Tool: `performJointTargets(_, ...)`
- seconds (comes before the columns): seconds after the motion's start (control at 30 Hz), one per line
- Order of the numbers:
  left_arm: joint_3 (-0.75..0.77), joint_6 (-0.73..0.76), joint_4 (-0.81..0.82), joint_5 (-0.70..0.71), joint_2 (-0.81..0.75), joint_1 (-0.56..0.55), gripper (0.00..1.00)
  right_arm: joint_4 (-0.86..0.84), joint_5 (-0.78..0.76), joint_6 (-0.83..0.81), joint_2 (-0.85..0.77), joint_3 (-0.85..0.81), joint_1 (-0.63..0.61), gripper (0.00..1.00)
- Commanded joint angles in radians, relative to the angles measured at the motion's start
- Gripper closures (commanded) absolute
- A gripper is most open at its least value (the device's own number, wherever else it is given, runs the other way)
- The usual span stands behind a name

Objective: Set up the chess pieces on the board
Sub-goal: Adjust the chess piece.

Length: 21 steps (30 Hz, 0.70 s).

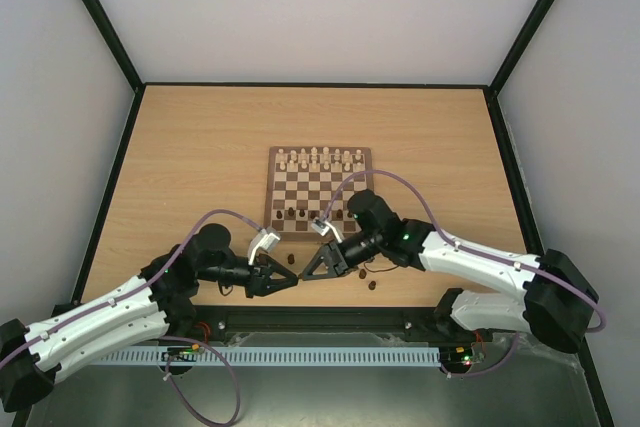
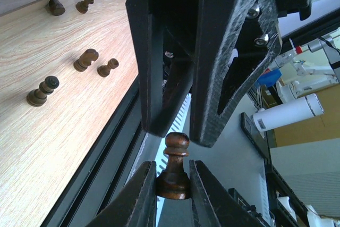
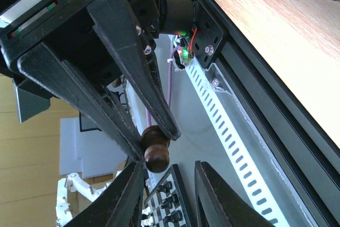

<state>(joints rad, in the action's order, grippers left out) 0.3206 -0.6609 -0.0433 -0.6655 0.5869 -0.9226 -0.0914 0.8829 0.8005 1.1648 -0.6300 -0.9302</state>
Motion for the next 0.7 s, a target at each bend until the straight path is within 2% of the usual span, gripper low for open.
performJointTargets(0.0, 0.02, 0.01, 0.013, -0.019, -0.008, -0.006, 0.82, -0.041, 0.0, 0.018, 0.033, -0.031, -0.02, 0.74)
performJointTargets(0.33, 0.025, 0.014, 0.01, -0.016, -0.007, -0.006, 0.82, -0.052, -0.005, 0.016, 0.062, -0.048, -0.038, 0.81)
performJointTargets(0.5, 0.019, 0.013, 0.014, -0.011, -0.007, -0.005, 0.82, -0.052, -0.005, 0.013, 0.068, -0.048, -0.042, 0.9)
performJointTargets(0.6, 0.023, 0.015, 0.011, 0.002, -0.006, -0.005, 0.78, -0.052, -0.01, 0.01, 0.068, -0.048, -0.043, 0.93)
performJointTargets(0.67, 0.028, 0.016, 0.008, 0.011, -0.006, -0.005, 0.71, -0.045, -0.024, 0.006, 0.062, -0.047, -0.045, 0.95)
